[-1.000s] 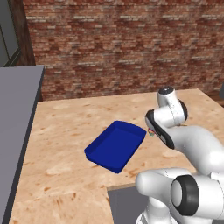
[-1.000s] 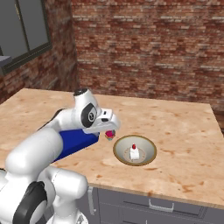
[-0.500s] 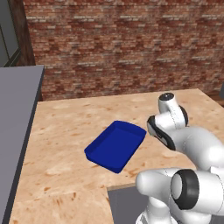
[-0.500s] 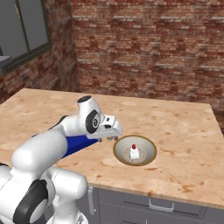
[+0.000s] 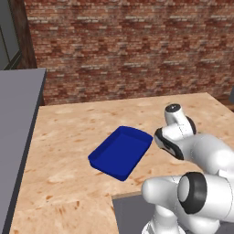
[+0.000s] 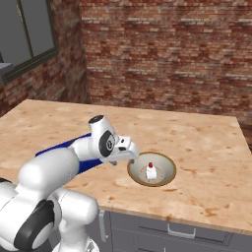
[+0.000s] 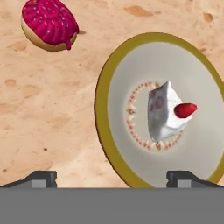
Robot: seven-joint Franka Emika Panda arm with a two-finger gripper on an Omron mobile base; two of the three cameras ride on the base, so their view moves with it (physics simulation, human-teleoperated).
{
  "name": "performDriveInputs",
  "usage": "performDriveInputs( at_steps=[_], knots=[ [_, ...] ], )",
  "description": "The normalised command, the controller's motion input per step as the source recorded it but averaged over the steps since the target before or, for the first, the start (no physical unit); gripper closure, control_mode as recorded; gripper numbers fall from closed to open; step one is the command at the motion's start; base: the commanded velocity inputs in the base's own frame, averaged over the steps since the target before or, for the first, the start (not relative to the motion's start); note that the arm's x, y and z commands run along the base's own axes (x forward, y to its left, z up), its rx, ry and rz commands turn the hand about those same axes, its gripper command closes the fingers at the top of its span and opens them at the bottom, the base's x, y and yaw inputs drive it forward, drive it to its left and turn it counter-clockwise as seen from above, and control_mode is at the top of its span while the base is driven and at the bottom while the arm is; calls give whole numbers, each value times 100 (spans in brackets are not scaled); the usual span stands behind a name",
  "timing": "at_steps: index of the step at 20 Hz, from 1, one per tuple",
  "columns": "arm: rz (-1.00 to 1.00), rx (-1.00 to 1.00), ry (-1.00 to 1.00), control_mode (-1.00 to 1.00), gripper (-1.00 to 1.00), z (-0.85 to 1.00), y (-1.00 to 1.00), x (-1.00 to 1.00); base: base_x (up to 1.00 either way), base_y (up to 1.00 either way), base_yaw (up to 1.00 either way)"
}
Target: Place the bowl with cake and the cupcake onto the tray.
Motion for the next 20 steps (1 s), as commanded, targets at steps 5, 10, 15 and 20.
performDriveInputs(
  at_steps=[5,10,15,20],
  knots=[
    [0,-1,0,-100,-100,-21,-3,0,0,0,0],
    [0,-1,0,-100,-100,-18,-3,7,0,0,0],
    [0,0,0,-100,-100,-14,-8,9,0,0,0],
    [0,0,0,-100,-100,-11,-12,12,0,0,0]
  ],
)
